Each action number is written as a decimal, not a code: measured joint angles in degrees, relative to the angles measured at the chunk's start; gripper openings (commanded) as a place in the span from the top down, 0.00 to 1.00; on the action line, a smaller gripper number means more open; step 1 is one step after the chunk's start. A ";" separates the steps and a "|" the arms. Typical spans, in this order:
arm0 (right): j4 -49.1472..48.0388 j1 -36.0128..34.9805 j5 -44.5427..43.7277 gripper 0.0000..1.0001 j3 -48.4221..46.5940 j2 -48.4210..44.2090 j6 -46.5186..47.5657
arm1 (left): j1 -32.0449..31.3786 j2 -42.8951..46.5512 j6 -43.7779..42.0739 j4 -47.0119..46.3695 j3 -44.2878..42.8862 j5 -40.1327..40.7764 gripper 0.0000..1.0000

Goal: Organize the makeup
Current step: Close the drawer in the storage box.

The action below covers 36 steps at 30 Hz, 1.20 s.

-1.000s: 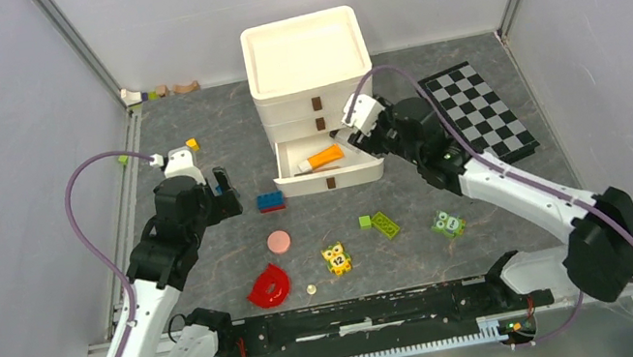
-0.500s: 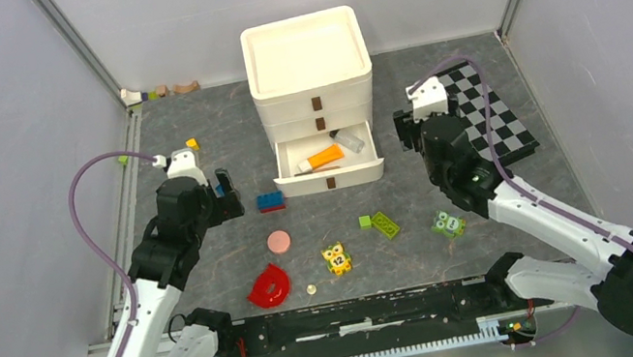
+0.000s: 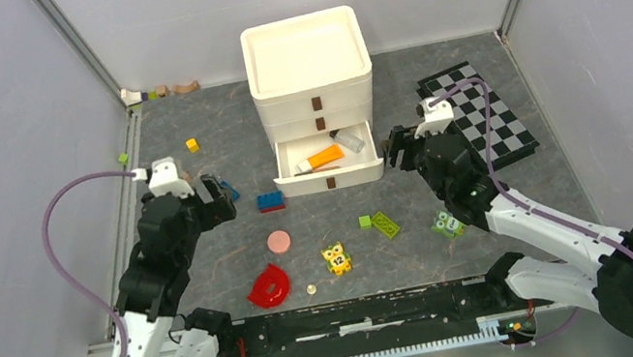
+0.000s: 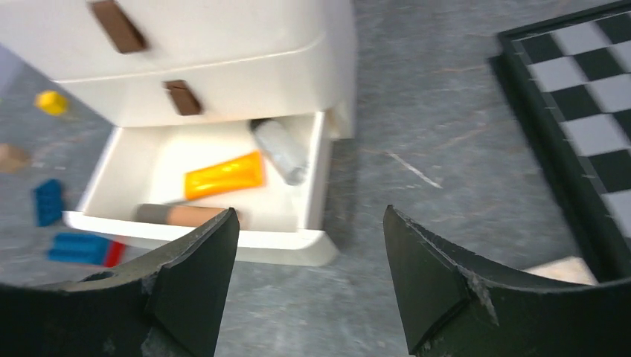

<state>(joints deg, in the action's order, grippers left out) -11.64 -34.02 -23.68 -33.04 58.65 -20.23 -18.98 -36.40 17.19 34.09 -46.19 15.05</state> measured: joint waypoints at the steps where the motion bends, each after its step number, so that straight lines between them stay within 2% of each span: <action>1: -1.73 0.00 1.70 0.22 -0.02 0.72 -1.79 | 0.00 1.51 0.02 -0.11 -0.02 0.00 0.00; 4: -4.94 0.00 4.81 0.21 -0.04 2.89 -6.10 | 0.00 4.07 0.02 0.22 -2.05 0.33 0.00; 10: -8.92 0.00 8.76 0.20 0.13 5.35 -14.99 | 0.00 2.27 0.00 0.04 -6.45 1.22 0.00; 25: -17.59 0.00 15.02 0.19 -0.70 13.75 -26.25 | 0.00 -5.29 -0.13 -2.99 -0.70 -0.57 0.00; 36: -30.62 0.00 19.93 0.20 -5.90 25.33 -37.18 | 0.00 -5.20 -1.11 -2.95 -0.42 0.17 0.00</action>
<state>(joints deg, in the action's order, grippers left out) -42.26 -34.02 -3.75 -38.94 83.99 -57.41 -18.98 -41.60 16.08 31.14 -46.61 15.22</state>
